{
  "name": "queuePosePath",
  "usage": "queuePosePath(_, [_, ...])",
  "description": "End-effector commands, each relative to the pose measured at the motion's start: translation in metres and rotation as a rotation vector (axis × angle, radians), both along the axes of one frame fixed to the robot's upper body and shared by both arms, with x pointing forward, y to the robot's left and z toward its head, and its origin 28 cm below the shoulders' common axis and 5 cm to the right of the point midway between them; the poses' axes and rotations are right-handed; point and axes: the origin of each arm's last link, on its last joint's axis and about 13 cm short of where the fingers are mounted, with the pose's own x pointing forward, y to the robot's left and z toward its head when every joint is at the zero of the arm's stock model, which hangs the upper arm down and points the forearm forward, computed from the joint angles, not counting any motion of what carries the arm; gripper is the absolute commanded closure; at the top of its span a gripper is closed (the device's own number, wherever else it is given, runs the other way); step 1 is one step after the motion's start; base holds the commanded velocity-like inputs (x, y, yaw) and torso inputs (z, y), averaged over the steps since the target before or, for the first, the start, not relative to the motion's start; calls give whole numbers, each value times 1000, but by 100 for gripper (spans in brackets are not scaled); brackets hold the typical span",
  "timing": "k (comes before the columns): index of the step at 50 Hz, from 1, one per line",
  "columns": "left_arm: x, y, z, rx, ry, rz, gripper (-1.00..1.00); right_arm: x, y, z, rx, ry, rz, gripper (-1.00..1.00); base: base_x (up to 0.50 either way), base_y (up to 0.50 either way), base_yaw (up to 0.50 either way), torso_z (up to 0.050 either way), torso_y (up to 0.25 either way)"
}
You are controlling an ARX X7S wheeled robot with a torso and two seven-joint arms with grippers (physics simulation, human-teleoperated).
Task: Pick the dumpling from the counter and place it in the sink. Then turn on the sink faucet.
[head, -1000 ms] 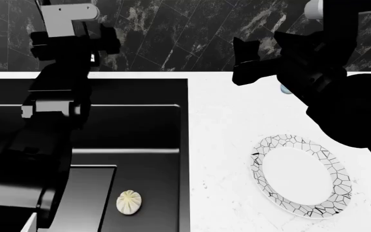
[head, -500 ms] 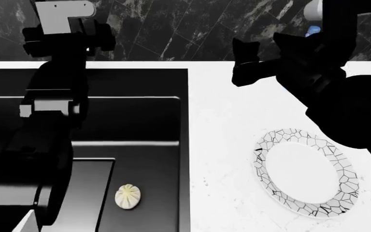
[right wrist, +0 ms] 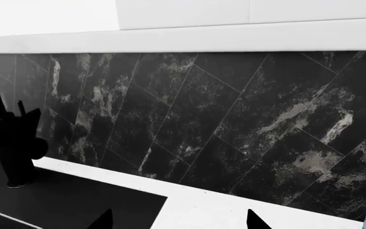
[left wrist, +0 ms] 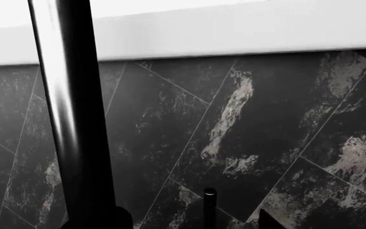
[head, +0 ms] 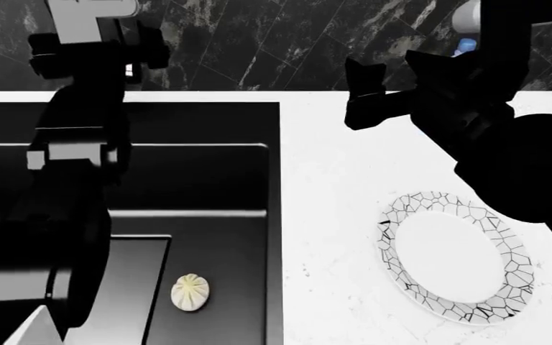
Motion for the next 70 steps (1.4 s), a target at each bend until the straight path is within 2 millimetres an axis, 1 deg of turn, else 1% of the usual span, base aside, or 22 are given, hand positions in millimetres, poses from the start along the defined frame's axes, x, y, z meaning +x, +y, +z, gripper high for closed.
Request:
queuePosePath(1, [0,1,6,9,-3,13,-100,0,0,0,4,-2,4,-100,0,0,0,0,0])
queuePosePath(14, [1,-1,12,34,-10,6,-100,0,0,1,3,-1,7,-100,0,0,0,0,0])
queuePosePath(23, [1,-1,21,42,-23,5,-100,1,0,2,3,-4,8,-100,0,0,0,0,-196])
queuePosePath(25, [1,-2,25,62,-30,9,-100,1,0,3,2,-5,10,-100,0,0,0,0,-250])
queuePosePath(27, [1,-2,32,45,-38,1,-100,1,0,2,0,-4,11,-100,0,0,0,0,-67])
queuePosePath(28, [1,-2,32,45,-38,1,-100,1,0,2,0,-4,11,-100,0,0,0,0,0])
queuePosePath(31, [0,-2,45,55,-62,3,-100,1,1,1,-1,-2,12,-100,0,0,0,0,0])
queuePosePath(36, [-1,0,61,53,-91,10,-100,1,1,1,0,-2,13,-100,0,0,0,0,0])
queuePosePath(42, [-1,-1,60,33,-88,-1,-100,1,0,1,-1,-1,14,-100,0,0,0,0,0])
queuePosePath(47, [0,-10,58,15,-93,-115,-100,1,1,0,0,0,13,-100,0,0,0,0,0])
queuePosePath(55, [2,-23,58,-27,-83,-226,-100,-1,-1,0,6,-1,12,-100,0,0,0,0,0])
queuePosePath(70, [3,-32,47,-83,-53,-285,-100,-1,-2,-2,12,0,9,-100,0,0,0,0,0])
